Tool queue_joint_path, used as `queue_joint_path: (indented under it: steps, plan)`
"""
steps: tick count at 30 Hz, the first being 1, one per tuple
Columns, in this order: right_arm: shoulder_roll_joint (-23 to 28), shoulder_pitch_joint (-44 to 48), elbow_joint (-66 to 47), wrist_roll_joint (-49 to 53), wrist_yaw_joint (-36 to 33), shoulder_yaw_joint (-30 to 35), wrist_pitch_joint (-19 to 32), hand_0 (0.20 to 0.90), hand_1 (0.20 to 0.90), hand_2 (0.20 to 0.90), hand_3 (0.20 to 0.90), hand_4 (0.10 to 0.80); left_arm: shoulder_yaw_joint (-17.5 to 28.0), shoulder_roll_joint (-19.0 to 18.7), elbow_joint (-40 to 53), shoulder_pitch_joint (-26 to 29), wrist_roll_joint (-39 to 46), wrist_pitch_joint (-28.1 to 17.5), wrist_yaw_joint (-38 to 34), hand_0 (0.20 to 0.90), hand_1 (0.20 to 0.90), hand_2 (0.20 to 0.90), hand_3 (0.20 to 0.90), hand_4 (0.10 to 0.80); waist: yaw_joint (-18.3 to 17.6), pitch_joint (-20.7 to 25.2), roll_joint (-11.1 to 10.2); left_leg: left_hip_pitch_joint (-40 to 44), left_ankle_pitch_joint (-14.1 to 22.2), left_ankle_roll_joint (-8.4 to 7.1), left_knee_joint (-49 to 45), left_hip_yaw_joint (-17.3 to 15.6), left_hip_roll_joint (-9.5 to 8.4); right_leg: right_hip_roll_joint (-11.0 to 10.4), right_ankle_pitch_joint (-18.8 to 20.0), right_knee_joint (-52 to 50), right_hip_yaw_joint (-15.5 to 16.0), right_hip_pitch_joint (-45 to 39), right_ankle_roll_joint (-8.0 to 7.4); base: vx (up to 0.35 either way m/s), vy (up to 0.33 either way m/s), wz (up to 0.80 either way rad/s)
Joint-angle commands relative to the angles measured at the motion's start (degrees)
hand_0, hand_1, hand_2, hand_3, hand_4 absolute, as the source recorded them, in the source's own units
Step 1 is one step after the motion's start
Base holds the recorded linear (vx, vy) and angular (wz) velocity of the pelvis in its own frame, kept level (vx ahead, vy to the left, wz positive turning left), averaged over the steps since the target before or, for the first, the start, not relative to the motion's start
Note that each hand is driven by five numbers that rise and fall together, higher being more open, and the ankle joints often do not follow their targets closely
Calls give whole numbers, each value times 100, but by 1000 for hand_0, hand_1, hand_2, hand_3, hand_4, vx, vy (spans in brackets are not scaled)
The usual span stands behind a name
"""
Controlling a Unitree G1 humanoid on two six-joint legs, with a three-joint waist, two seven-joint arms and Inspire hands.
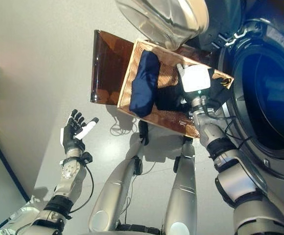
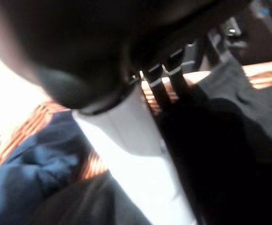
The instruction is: Pick up the clothes and place them into the washing machine
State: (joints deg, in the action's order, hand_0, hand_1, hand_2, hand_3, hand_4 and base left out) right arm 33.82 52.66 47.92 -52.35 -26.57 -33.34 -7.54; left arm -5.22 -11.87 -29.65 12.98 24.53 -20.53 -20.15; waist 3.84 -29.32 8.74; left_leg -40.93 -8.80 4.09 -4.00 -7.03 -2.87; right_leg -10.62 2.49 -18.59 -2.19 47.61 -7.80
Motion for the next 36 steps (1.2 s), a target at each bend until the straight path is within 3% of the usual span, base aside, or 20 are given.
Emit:
queue_joint_path:
  steps: [1,13,28,30,36]
  plan:
    - [354,749,148,264,58,-131,-115,900,900,900,900,800,319,-454,648,-52,78,-476,-229,900,900,900,900,800,179,-47,156,-461,495,-559,-761,-86,-12,-1,320,244,-138,-20,82,-22,20,6]
    - [317,1002,370,268,132,-273,-68,900,900,900,900,800,364,-442,741,33,114,-468,-257,900,900,900,900,800,194,-47,164,-788,460,-544,-780,-88,-15,-59,320,63,-60,348,73,-6,22,4]
    - [155,700,638,27,545,-484,90,900,900,900,900,800,418,-424,624,-83,150,-413,-72,900,900,900,900,800,139,-47,48,-536,513,-512,-758,-121,14,-48,307,80,-13,135,58,0,2,0]
    - [202,722,671,40,549,-525,105,225,225,225,225,318,431,-441,675,-110,167,-400,-50,900,900,900,900,800,165,-47,54,-558,492,-524,-756,-107,25,-55,297,73,-5,146,63,0,0,0]
    - [329,806,624,-70,411,-458,-12,200,200,200,200,300,498,-439,721,-178,153,-409,-80,900,900,900,900,800,197,-47,80,-560,445,-552,-681,-96,23,-50,294,130,27,138,61,0,0,0]
